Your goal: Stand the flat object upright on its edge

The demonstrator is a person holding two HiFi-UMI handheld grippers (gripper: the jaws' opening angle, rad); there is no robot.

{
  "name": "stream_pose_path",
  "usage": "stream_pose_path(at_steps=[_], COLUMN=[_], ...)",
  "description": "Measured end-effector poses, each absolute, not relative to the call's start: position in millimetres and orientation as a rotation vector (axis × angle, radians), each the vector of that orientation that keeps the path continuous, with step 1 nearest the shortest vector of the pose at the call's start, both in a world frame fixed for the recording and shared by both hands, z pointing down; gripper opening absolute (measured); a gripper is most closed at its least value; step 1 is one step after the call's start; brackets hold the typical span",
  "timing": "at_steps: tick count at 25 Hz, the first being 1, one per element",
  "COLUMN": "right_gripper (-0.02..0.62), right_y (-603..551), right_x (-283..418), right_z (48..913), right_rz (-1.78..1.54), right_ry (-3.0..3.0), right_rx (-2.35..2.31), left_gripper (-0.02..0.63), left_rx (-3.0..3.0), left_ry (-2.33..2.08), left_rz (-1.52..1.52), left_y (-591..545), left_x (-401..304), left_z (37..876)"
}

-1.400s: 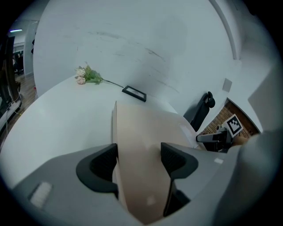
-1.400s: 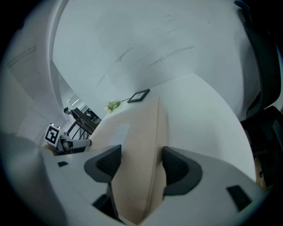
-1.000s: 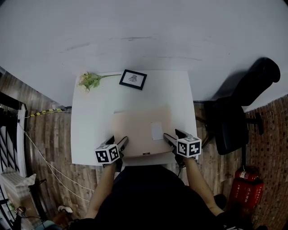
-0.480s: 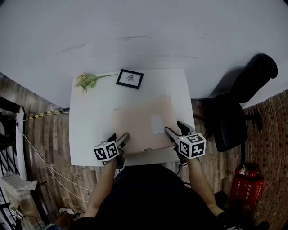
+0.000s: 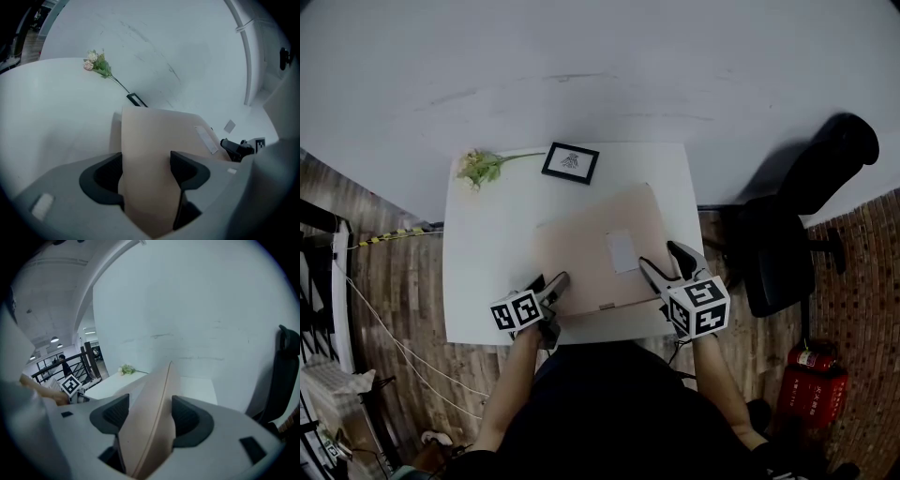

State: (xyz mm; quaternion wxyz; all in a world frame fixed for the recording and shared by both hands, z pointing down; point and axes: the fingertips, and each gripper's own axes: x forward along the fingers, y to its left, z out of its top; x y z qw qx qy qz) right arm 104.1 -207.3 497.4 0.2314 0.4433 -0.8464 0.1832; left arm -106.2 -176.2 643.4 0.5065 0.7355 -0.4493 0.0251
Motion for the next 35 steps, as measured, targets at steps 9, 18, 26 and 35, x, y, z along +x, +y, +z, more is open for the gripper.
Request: stream_pose_path(at_steps=[9, 18, 26, 35], right_gripper=[0.261, 0.255, 0.242, 0.227], right_y=[-209, -209, -212, -211], right_x=[105, 95, 96, 95], right_z=[480, 459, 454, 449], right_rz=[0.390, 0.266, 0.393, 0.482], right_ry=[-2.306, -2.344, -2.400, -2.425], right_rx=[1.231, 1.236, 1.273, 1.288], left_gripper=[0.316, 0.316, 0.316, 0.316], left_rx=[1.769, 1.760, 1.761, 1.761], left_ry=[-1.029, -0.976, -0.981, -0.975], left_rz=[0.002, -0.090, -0.118, -0.145], left_y=[-181, -181, -181, -180], left_x=[-97, -93, -96, -99], left_z=[644, 645, 645, 644])
